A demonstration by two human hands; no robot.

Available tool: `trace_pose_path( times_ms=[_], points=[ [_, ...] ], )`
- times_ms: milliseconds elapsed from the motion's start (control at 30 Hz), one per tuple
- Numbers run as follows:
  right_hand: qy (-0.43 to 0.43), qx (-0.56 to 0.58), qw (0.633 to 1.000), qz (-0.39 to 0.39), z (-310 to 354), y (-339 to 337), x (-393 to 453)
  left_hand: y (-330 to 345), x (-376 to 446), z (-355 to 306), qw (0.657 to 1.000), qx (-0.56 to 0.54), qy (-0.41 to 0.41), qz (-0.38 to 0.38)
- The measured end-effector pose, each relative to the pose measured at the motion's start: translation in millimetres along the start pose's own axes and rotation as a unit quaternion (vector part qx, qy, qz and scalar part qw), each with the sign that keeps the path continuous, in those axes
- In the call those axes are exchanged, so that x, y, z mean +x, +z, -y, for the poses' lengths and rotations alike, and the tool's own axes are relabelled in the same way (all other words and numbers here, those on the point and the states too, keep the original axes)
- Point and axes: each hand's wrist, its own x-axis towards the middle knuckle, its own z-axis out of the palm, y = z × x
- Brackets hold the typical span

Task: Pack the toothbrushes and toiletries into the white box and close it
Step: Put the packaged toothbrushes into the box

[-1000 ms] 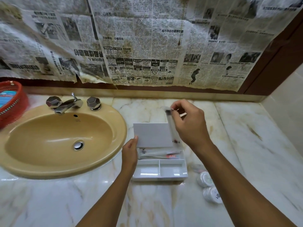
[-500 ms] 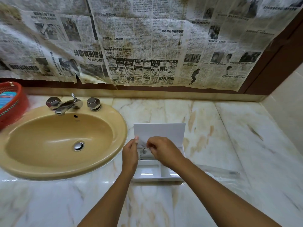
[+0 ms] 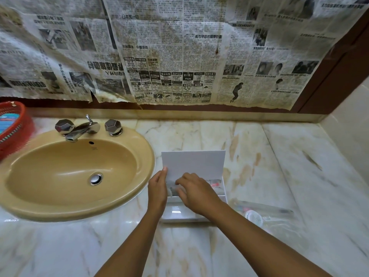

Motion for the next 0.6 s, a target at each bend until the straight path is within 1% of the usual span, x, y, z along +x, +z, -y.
trace_pose_path(
  times_ms=[100, 200, 433, 533, 600],
  points=[
    [-0.021, -0.045, 0.997, 0.067, -1.6, 11.5, -2.2, 0.0, 1.0, 0.7, 1.000, 0.002, 0.003, -0.005],
    [-0.031, -0.093, 0.991, 0.091, -2.3, 21.7, -5.5, 0.3, 1.3, 1.7, 1.000, 0.018, 0.012, -0.013],
    [-0.017, -0.076, 0.986, 0.149, 2.7, 10.6, 0.3, 0.8, -0.7, -0.2, 1.000, 0.025, 0.006, -0.016],
    [-0.016, -0.064, 0.987, 0.143, 4.3, 1.8, 2.7, 1.0, -2.8, -2.3, 1.000, 0.020, 0.002, -0.014],
    [-0.013, -0.064, 0.992, 0.109, 6.5, -0.4, 2.0, 1.6, -5.1, -5.4, 1.000, 0.019, 0.008, -0.016]
  ],
)
